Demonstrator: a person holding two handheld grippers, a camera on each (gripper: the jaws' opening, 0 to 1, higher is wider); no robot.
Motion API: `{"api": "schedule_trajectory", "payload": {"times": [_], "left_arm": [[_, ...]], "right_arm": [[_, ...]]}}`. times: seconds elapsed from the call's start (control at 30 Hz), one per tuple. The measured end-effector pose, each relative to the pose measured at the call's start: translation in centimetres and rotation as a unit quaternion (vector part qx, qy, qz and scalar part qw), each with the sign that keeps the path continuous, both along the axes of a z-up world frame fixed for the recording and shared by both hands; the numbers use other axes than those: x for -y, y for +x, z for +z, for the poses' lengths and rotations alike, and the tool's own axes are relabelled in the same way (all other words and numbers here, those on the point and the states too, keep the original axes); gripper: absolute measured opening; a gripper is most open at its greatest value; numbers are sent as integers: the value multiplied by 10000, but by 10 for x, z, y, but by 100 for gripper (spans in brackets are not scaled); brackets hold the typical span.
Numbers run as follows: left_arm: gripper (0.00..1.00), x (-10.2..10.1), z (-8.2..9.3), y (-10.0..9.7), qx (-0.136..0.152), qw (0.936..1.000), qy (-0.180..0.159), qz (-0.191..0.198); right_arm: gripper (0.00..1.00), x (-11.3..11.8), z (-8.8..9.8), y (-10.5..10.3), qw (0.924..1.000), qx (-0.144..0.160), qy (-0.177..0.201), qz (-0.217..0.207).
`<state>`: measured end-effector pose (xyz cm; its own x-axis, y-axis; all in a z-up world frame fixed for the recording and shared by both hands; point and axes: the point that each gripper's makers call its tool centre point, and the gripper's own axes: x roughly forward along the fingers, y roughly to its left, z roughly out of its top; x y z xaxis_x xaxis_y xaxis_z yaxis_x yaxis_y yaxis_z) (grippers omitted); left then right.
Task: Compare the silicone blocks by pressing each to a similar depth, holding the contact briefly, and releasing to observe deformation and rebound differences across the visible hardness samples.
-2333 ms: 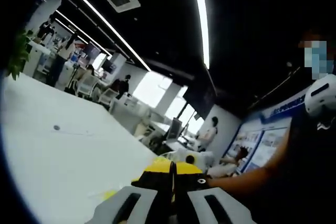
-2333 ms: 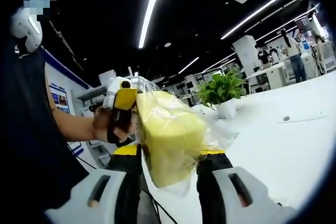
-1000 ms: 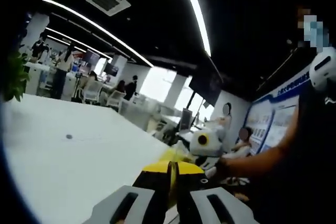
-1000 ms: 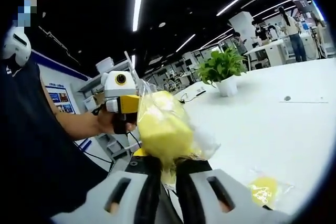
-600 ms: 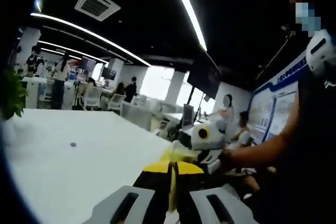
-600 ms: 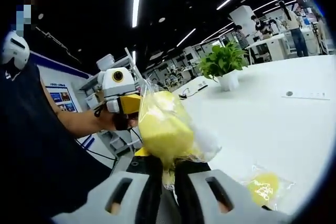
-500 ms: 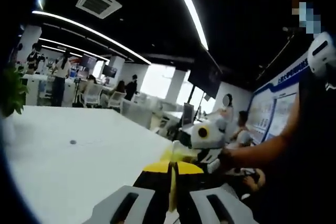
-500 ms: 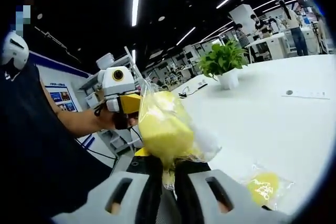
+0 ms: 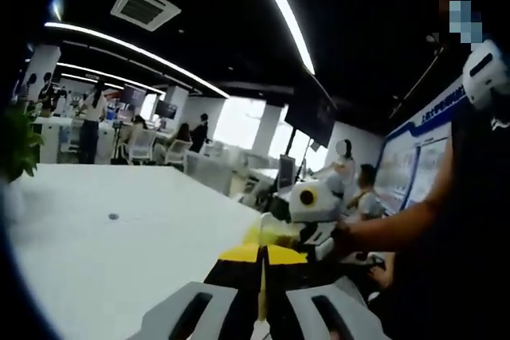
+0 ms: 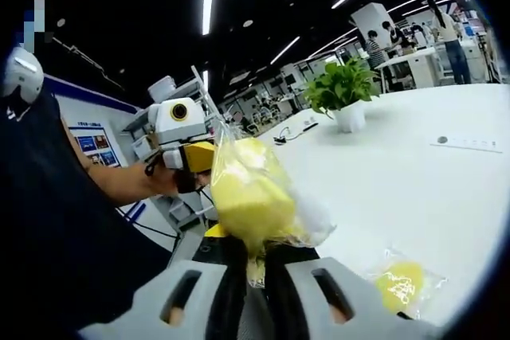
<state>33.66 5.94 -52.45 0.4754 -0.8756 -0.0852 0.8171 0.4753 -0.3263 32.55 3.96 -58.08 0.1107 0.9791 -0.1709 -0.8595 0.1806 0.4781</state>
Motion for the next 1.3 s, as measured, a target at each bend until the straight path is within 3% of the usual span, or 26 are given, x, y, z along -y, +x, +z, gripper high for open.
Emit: {"api": "schedule_trajectory", "payload": {"times": [0.37,0.53,0.67,0.87,1.03,1.13,1.2,1.3], "left_arm": [[0,0,-7,-2,-6,10000,71,-63],[0,0,-10,-5,-240,9997,-25,-57],[0,0,-11,-5,-208,9998,14,-63],[0,0,-13,-3,-235,9997,45,-10],[0,0,-6,-4,-243,9996,-109,-5],[0,0,-7,-1,-374,9993,-77,39],[0,-1,-6,-1,-396,9992,-83,62],[0,-1,-5,-1,-393,9991,-98,80]], "right_arm": [[5,0,-7,-3,10000,2,-23,-37],[5,1,-10,-5,10000,-3,-34,-55],[5,1,-11,-5,10000,-5,-46,-73],[2,2,-11,0,9993,301,-171,-135],[3,2,-6,0,9997,210,-32,-115],[5,1,-8,3,9988,421,-24,-232],[7,-1,-7,2,9991,332,47,-266],[9,-1,-6,4,9969,707,64,-349]]}}
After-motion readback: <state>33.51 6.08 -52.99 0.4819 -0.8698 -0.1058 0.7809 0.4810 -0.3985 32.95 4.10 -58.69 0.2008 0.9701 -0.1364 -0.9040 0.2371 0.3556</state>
